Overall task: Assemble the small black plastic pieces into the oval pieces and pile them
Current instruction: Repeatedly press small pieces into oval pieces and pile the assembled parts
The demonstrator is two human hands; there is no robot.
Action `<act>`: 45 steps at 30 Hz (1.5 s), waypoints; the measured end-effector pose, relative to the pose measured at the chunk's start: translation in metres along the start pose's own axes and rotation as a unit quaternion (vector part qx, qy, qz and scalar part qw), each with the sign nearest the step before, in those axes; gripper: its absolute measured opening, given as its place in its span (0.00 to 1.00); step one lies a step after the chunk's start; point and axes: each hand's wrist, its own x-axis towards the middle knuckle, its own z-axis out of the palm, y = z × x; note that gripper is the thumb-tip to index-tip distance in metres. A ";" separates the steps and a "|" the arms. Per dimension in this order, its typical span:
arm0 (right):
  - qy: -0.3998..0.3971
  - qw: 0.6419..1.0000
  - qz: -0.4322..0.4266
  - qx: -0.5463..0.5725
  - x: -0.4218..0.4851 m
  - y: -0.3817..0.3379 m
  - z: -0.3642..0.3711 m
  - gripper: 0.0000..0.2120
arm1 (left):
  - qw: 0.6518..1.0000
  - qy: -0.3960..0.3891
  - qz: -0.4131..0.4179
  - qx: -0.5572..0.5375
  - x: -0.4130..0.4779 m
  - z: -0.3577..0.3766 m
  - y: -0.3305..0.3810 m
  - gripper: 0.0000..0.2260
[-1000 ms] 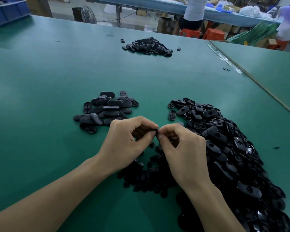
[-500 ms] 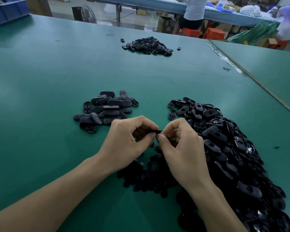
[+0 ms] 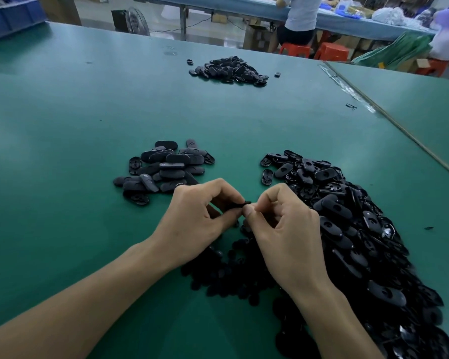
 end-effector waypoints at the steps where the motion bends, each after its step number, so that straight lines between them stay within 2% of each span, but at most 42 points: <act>1: -0.001 1.000 -0.003 0.003 0.000 0.000 0.000 0.18 | 1.000 0.001 0.001 0.003 0.000 0.000 0.000 0.09; 7: -0.006 1.000 -0.028 0.001 0.001 0.000 -0.002 0.15 | 1.000 0.005 -0.002 0.007 0.001 0.000 0.001 0.07; 11: -0.008 0.998 -0.046 -0.035 0.001 -0.001 -0.002 0.10 | 0.999 -0.032 0.024 0.023 0.000 0.000 0.000 0.08; 17: -0.073 0.997 -0.018 -0.033 0.003 0.002 -0.003 0.15 | 1.000 -0.014 0.021 0.013 0.001 0.000 0.001 0.12; 25: -0.042 0.999 -0.023 -0.022 0.005 0.005 -0.005 0.11 | 1.000 -0.009 0.021 -0.003 0.001 0.000 0.001 0.10; 31: -0.048 0.998 -0.020 -0.022 0.005 0.006 -0.007 0.11 | 1.000 -0.011 0.016 0.006 0.001 0.000 0.000 0.09; 45: -0.031 0.998 -0.015 -0.045 0.004 0.004 -0.005 0.08 | 0.999 -0.019 -0.017 -0.035 0.002 -0.001 0.001 0.15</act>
